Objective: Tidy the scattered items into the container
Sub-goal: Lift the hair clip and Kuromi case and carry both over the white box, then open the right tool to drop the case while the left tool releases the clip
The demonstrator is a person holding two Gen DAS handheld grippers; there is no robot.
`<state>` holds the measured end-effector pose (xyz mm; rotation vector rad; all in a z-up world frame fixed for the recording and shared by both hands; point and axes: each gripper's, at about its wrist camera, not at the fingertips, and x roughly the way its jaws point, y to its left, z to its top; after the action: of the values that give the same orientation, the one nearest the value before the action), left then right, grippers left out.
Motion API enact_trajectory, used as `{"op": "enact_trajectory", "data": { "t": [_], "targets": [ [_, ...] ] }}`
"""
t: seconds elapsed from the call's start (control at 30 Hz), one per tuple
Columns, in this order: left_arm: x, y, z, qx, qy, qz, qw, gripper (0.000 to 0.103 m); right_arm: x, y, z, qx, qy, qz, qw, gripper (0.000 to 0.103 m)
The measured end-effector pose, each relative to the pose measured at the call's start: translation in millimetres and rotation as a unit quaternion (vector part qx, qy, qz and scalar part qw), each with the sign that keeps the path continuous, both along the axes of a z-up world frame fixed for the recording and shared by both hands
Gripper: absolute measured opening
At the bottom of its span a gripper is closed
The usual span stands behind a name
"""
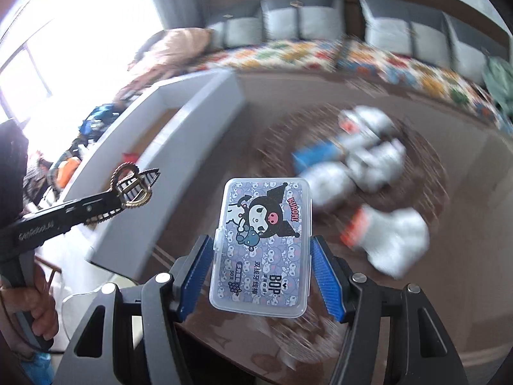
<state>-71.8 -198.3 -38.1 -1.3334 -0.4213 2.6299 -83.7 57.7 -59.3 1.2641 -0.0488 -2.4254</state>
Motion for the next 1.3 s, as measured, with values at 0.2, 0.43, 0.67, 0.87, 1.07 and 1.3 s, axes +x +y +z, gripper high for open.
{"op": "enact_trajectory", "data": {
  "t": [0.2, 0.43, 0.67, 0.87, 1.07, 1.3],
  "targets": [
    [1, -107, 17, -0.032, 0.002, 0.082, 0.9961, 0.008, -16, -116, 38, -0.025, 0.026, 0.101, 0.994, 0.062],
    [-2, -206, -22, -0.05, -0.058, 0.141, 0.9871, 0.008, -19, -257, 26, -0.048, 0.003, 0.209, 0.977, 0.063],
    [-6, -238, -69, -0.052, -0.115, 0.146, 0.9811, 0.008, -40, -333, -44, -0.044, -0.073, 0.234, 0.969, 0.063],
    [-15, -240, -89, -0.032, -0.141, 0.137, 0.98, 0.01, -56, -333, -67, -0.063, -0.115, 0.22, 0.967, 0.064],
    [-17, -243, -78, -0.035, -0.13, 0.152, 0.9791, 0.028, -61, -312, -55, -0.102, -0.115, 0.197, 0.968, 0.064],
    [-19, -228, -63, -0.037, -0.115, 0.146, 0.9818, 0.031, -65, -287, -40, -0.143, -0.113, 0.171, 0.968, 0.064]
  ]
}}
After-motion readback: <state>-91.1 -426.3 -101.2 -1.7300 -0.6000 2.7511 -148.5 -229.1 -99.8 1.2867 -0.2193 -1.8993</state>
